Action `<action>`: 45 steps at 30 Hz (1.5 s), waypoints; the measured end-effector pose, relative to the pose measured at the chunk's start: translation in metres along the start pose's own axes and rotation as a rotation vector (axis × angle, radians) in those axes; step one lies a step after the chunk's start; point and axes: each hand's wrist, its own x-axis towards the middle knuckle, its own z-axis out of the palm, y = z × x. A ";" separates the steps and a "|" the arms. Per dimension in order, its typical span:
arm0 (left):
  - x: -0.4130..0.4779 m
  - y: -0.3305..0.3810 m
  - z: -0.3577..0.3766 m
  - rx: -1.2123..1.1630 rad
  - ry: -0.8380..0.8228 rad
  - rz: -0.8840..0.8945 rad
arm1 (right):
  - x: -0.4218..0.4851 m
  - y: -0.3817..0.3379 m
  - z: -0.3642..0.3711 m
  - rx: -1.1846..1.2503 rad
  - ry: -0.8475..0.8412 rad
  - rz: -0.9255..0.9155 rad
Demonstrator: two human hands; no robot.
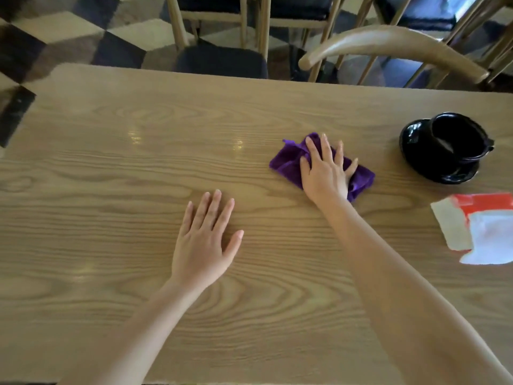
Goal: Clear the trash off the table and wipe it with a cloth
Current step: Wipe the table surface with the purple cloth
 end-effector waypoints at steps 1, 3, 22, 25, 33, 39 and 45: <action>0.000 0.000 0.000 0.005 0.002 0.003 | 0.019 -0.001 -0.002 -0.005 0.000 -0.019; 0.000 0.000 0.002 0.011 0.008 0.007 | 0.056 -0.004 -0.006 -0.005 -0.005 -0.070; 0.002 -0.001 0.003 -0.010 -0.019 -0.006 | -0.022 -0.008 -0.004 -0.044 -0.053 -0.210; 0.002 -0.003 0.002 -0.024 -0.055 0.011 | -0.090 -0.010 0.005 -0.060 -0.086 -0.189; 0.007 -0.006 -0.023 -0.420 -0.174 0.026 | -0.232 -0.053 0.018 -0.041 -0.181 -0.065; -0.029 0.018 -0.043 -0.650 -0.292 0.154 | -0.264 -0.052 -0.007 0.412 -0.216 -0.049; -0.035 0.028 -0.058 -0.518 -0.479 0.182 | -0.263 -0.015 -0.027 0.155 -0.194 0.189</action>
